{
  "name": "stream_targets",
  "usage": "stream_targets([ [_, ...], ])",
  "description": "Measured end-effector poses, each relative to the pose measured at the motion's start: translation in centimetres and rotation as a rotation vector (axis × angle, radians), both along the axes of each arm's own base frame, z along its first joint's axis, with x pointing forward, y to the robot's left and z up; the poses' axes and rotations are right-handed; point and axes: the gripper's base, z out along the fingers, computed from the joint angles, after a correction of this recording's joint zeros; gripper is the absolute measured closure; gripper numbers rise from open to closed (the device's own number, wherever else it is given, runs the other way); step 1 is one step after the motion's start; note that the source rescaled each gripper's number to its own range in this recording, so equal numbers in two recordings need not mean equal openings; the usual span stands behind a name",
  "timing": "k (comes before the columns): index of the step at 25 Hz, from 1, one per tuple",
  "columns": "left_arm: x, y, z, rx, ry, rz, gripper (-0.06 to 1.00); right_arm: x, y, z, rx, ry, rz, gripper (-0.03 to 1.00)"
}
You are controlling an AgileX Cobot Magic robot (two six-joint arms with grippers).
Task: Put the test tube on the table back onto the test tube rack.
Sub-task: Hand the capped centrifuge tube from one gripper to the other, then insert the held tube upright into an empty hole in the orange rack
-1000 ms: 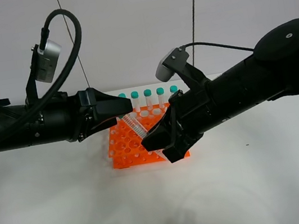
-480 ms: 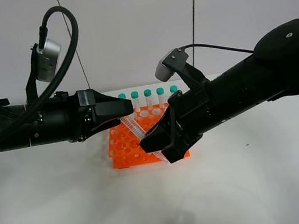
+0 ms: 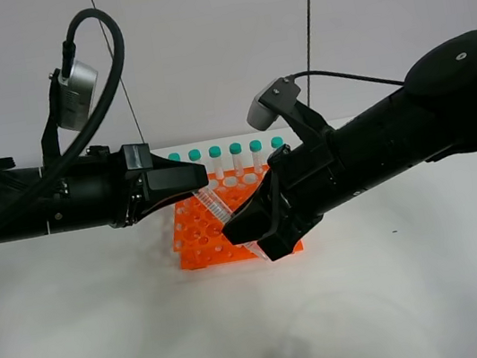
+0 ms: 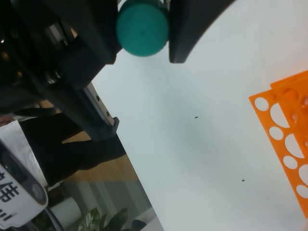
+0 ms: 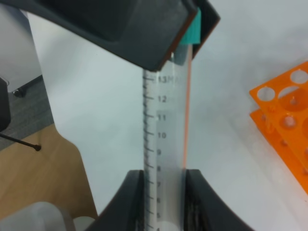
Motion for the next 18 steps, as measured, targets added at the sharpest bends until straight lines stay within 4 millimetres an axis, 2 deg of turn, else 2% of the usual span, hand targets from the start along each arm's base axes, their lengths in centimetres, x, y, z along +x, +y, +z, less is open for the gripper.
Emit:
stream_targets([
  [10, 0.00, 0.00, 0.00, -0.001, 0.000, 0.000, 0.94, 0.06, 0.00, 0.02, 0.002, -0.002, -0.007, 0.95],
  [11, 0.01, -0.01, 0.03, -0.001, -0.001, 0.000, 0.94, 0.08, 0.00, 0.02, 0.002, -0.004, -0.009, 0.91],
  [12, 0.02, 0.00, 0.02, 0.001, -0.001, 0.001, 0.94, 0.15, -0.01, 0.03, 0.003, -0.007, -0.016, 0.82],
  [15, 0.02, 0.01, 0.00, 0.004, -0.002, 0.001, 0.94, 0.32, -0.03, 0.06, 0.004, -0.015, -0.034, 0.26],
  [17, 0.03, 0.02, -0.01, 0.005, -0.003, 0.002, 0.94, 0.37, -0.04, 0.06, 0.005, -0.017, -0.039, 0.08],
  [18, 0.04, 0.02, -0.01, 0.006, -0.003, 0.003, 0.94, 0.38, -0.05, 0.06, 0.005, -0.018, -0.040, 0.04],
])
